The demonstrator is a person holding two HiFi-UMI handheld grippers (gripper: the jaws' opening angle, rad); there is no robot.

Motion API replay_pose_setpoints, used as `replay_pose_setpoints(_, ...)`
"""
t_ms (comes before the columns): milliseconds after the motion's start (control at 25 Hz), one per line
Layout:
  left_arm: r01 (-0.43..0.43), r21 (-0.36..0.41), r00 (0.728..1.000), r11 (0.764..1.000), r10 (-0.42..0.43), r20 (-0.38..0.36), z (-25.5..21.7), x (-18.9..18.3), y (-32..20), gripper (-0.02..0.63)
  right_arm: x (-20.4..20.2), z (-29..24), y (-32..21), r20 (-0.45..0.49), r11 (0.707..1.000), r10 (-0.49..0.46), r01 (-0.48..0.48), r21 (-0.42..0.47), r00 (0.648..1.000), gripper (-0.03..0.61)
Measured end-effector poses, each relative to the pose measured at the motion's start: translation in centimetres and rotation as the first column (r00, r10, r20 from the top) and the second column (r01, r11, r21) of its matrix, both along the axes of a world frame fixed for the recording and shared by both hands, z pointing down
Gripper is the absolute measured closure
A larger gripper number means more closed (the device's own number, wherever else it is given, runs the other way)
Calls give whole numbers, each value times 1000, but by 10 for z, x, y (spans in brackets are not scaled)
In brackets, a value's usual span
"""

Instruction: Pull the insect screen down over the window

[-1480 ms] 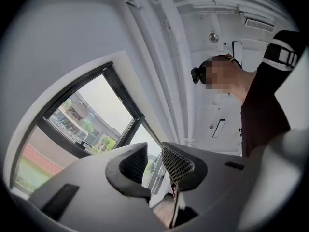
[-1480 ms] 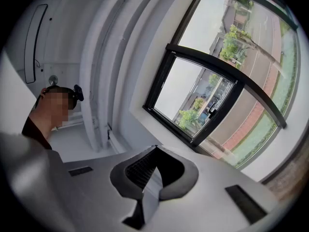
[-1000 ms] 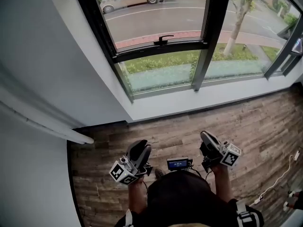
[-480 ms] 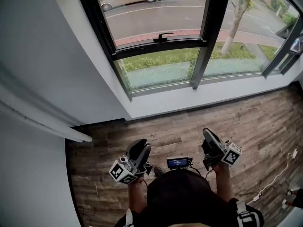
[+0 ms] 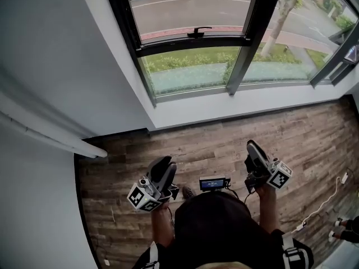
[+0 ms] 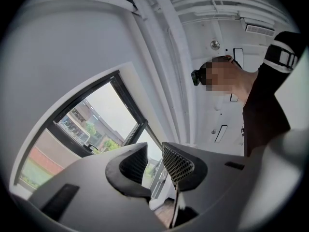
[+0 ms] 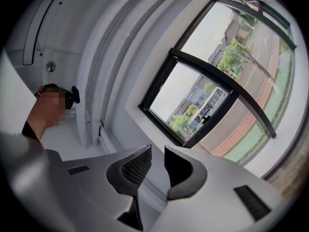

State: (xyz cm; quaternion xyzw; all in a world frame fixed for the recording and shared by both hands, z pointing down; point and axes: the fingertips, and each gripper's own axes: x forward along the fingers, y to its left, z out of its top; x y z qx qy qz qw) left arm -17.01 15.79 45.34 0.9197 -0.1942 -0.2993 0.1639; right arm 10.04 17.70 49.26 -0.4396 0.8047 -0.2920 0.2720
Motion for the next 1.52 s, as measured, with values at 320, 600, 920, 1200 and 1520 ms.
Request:
replay_pose_setpoints(320, 8, 4, 1000, 1000, -8, -20, 16, -25, 0, 511, -14, -4, 1, 3, 1000, 21, -22, 4, 1000, 495)
replay_pose_setpoints(600, 25, -25, 1000, 999, -25, 1, 17, -24, -15, 511, -9, -3, -24, 28, 1000, 12, -12, 14, 1000, 495)
replay_pose_setpoints(920, 97, 11, 994, 995, -98, 56, -8, -3, -65, 511, 14, -20, -99, 65, 994, -61, 55, 91, 996, 495)
replay_pose_setpoints(1200, 134, 14, 986, 991, -135, 98, -17, 53, -134, 511, 60, -14, -180, 142, 989, -120, 105, 108, 983, 495)
replay_pose_setpoints(1520, 137, -15, 981, 990, -133, 142, -25, 119, -178, 511, 115, 3, -223, 185, 985, -162, 149, 81, 969, 495)
